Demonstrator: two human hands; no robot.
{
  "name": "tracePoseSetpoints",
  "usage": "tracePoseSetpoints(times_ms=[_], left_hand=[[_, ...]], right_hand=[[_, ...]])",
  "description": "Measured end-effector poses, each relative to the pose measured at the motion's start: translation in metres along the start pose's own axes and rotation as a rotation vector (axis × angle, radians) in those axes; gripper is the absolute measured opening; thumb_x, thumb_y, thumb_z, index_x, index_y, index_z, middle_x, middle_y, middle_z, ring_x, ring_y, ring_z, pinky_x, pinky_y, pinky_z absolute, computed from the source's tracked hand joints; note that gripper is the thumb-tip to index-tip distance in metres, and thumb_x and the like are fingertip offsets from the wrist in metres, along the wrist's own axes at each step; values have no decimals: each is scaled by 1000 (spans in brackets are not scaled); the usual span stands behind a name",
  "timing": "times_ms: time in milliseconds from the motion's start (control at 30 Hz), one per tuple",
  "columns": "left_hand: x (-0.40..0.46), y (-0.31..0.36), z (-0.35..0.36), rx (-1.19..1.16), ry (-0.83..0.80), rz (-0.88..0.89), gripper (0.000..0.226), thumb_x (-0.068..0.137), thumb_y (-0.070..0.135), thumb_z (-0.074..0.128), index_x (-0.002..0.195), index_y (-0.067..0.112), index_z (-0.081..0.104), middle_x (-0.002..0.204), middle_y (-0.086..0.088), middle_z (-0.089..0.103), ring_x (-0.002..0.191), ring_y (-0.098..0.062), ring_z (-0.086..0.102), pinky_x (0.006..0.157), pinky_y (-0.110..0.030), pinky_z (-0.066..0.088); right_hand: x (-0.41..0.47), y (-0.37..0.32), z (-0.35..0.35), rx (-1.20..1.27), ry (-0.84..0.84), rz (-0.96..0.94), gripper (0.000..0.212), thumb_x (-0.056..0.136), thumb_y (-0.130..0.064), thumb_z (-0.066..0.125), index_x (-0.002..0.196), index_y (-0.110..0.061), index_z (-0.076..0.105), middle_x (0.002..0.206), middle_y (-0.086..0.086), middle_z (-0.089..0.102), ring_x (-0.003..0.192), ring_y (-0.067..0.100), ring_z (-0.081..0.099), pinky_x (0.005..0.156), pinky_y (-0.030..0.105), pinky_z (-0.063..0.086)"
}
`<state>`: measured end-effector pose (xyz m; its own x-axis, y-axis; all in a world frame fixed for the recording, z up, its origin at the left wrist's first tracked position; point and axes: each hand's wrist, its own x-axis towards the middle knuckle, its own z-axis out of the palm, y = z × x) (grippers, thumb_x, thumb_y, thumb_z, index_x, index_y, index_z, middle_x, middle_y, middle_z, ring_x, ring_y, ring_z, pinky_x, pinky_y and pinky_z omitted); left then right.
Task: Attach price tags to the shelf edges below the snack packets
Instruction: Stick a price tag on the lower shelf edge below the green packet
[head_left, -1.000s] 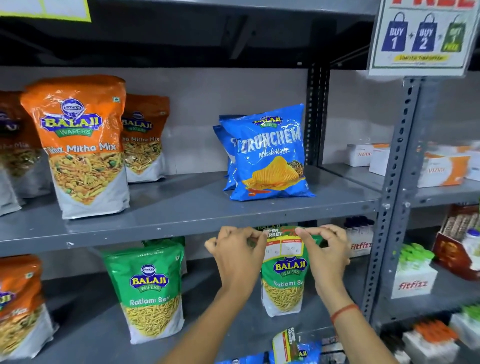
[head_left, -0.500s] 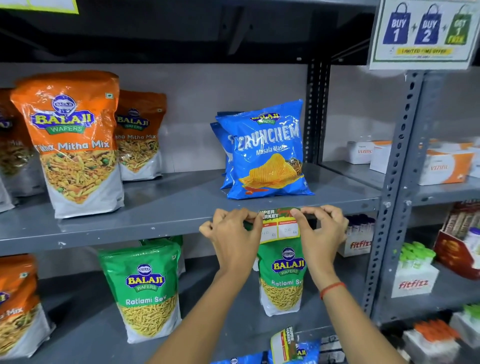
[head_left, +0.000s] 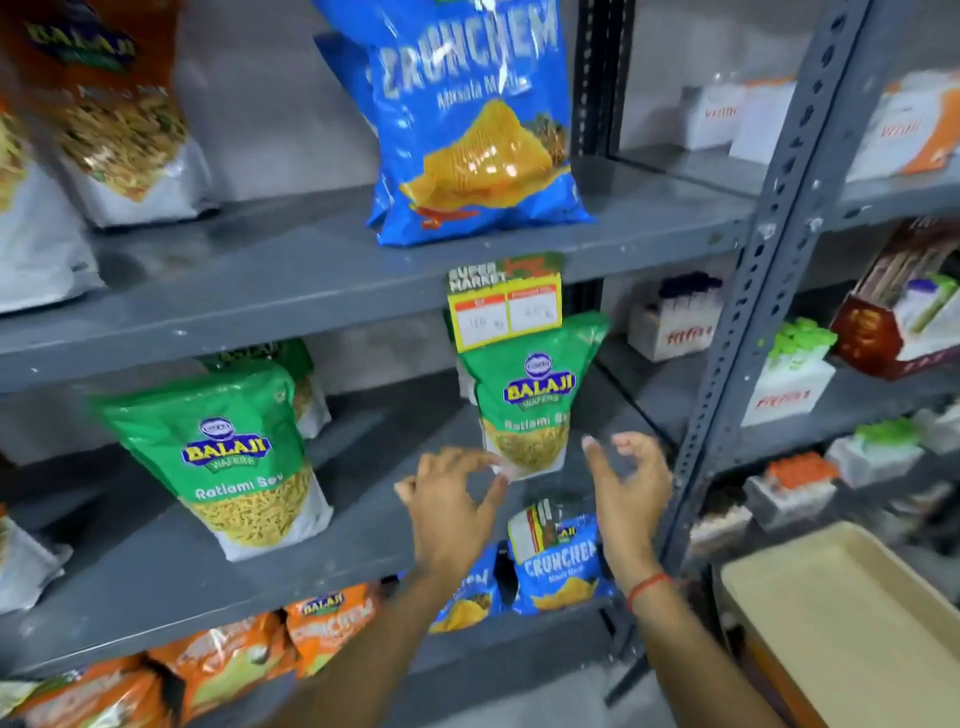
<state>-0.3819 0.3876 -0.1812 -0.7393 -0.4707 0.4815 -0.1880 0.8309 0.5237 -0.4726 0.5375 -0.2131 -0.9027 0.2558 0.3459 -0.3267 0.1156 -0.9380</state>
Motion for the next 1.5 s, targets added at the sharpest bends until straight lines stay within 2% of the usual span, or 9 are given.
tracePoseSetpoints(times_ms=[100, 233, 333, 467, 800, 933, 1033, 1167, 1500], left_hand=[[-5, -14, 37, 182, -331, 57, 30, 81, 54, 59, 107, 40, 68, 111, 15, 67, 110, -12, 50, 72, -32, 13], [2, -13, 69, 251, -463, 114, 31, 82, 45, 59, 110, 36, 68, 111, 13, 70, 112, -12, 52, 76, -35, 14], [6, -10, 86, 282, -451, 168, 25, 82, 41, 58, 101, 32, 71, 91, 6, 75, 100, -17, 57, 70, -35, 11], [9, -13, 101, 276, -406, 179, 20, 80, 41, 59, 90, 30, 72, 77, 7, 74, 92, -17, 58, 68, -34, 9], [3, -13, 108, 245, -395, 137, 19, 85, 38, 57, 83, 30, 74, 78, 10, 74, 91, -12, 56, 74, -35, 16], [-12, -19, 104, 226, -347, 83, 15, 85, 35, 59, 78, 31, 71, 74, 10, 72, 86, -14, 58, 72, -34, 17], [-24, -25, 100, 148, -272, -2, 11, 83, 36, 63, 78, 33, 71, 72, 12, 72, 83, -14, 60, 70, -33, 18], [-49, -28, 99, 35, -235, -183, 16, 82, 43, 60, 81, 37, 75, 81, 11, 76, 89, -13, 61, 70, -32, 18], [-71, -29, 118, -174, -242, -517, 27, 74, 45, 60, 72, 23, 75, 69, 0, 74, 71, -24, 66, 76, -38, 47]], right_hand=[[-37, 68, -9, 61, -102, 386, 28, 70, -35, 81, 87, -30, 59, 88, 1, 58, 85, 30, 57, 72, 26, 51], [-69, 114, -8, 122, -239, 733, 36, 76, -8, 79, 108, -12, 62, 105, 10, 55, 89, 19, 54, 54, 5, 41], [-72, 126, -3, 190, -318, 891, 47, 79, -14, 77, 123, -11, 60, 121, 5, 57, 106, 16, 55, 69, 17, 44], [-70, 133, 7, 278, -345, 975, 62, 58, -46, 82, 112, -18, 68, 121, 4, 67, 111, 13, 58, 98, 46, 41], [-66, 133, 5, 279, -306, 766, 9, 74, -18, 80, 73, -14, 71, 77, 0, 74, 86, 24, 62, 78, 37, 46], [-58, 127, -8, 83, -310, 568, 11, 70, -27, 79, 68, -20, 72, 86, 5, 69, 87, 26, 64, 74, 30, 51], [-50, 127, -19, -103, -384, 364, 8, 69, -40, 76, 71, -33, 73, 90, -5, 66, 93, 19, 61, 85, 47, 48], [-44, 127, -26, -395, -359, 206, 14, 70, -47, 73, 60, -50, 63, 90, -11, 60, 97, 14, 45, 85, 48, 39], [-25, 127, -28, -758, -441, -150, 5, 75, -39, 68, 75, -34, 69, 99, -6, 54, 100, 19, 42, 76, 33, 17]])
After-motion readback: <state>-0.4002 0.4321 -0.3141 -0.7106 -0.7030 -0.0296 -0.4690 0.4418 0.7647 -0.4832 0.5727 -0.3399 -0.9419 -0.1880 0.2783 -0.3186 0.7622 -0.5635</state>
